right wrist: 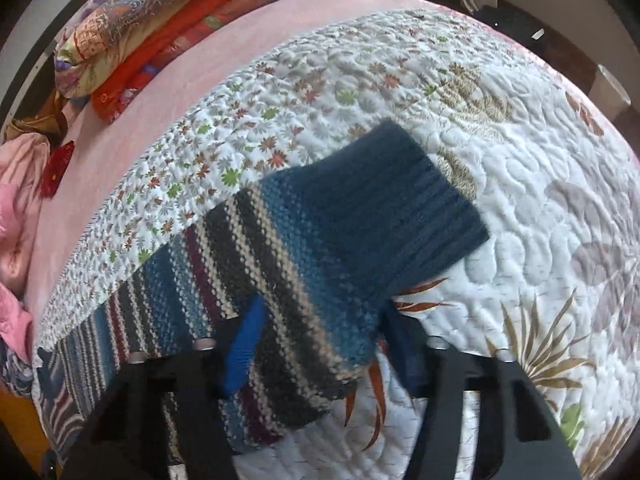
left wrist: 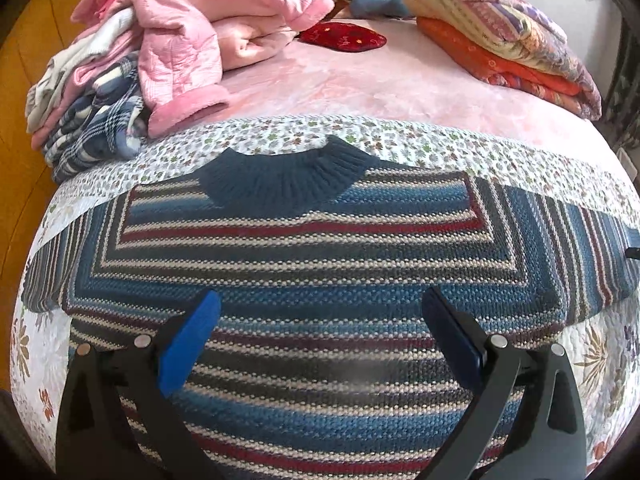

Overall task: Fold small clothes
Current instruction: 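Grasp the ribbed cuff of the sleeve nearest the right gripper, then fold the held sleeve across the sweater body and open the right gripper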

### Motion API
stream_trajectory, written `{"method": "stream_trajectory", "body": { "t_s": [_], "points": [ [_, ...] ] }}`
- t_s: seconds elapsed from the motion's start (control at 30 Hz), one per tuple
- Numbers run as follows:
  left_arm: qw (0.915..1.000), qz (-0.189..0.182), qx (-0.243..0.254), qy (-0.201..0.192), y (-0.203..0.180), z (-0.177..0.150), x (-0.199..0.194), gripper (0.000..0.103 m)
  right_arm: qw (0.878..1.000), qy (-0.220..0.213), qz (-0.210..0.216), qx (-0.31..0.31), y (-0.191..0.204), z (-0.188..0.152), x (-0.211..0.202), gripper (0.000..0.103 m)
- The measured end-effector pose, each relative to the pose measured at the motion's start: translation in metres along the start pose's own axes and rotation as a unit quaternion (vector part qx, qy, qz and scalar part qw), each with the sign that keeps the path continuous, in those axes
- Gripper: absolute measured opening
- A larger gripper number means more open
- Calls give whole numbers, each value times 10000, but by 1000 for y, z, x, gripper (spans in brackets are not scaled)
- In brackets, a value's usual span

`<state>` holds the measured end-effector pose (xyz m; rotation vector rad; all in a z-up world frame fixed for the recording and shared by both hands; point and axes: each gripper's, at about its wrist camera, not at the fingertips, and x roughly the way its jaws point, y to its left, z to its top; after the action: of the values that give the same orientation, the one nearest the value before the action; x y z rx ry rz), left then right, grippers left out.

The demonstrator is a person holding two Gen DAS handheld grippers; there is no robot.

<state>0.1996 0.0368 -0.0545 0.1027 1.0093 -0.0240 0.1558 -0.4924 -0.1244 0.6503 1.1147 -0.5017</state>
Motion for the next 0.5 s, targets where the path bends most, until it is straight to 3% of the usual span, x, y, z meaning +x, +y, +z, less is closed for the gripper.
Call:
{"method": "stream_trajectory", "body": {
  "t_s": [0.03,0.07,0.13,0.33,0.5],
  "points": [
    [10000,-2,10,2,1,-1,0,100,9998,-62,204,41,-1,1,-2,20],
    [10000,-6,22,6,2,-2,-1,100,9988,-56,465,112,-2,4,-2,16],
    [10000,-21,37,18,8,-4,-4,100,9978,-86,613,243,-4,6,-7,15],
    [9998,33,-201,39,44,-3,-11,100,9971,-397,583,-285,20,1,-42,14],
    [9994,9,-316,107,63,-3,-9,100,9931,-470,769,-746,66,-16,-78,14]
  ]
}}
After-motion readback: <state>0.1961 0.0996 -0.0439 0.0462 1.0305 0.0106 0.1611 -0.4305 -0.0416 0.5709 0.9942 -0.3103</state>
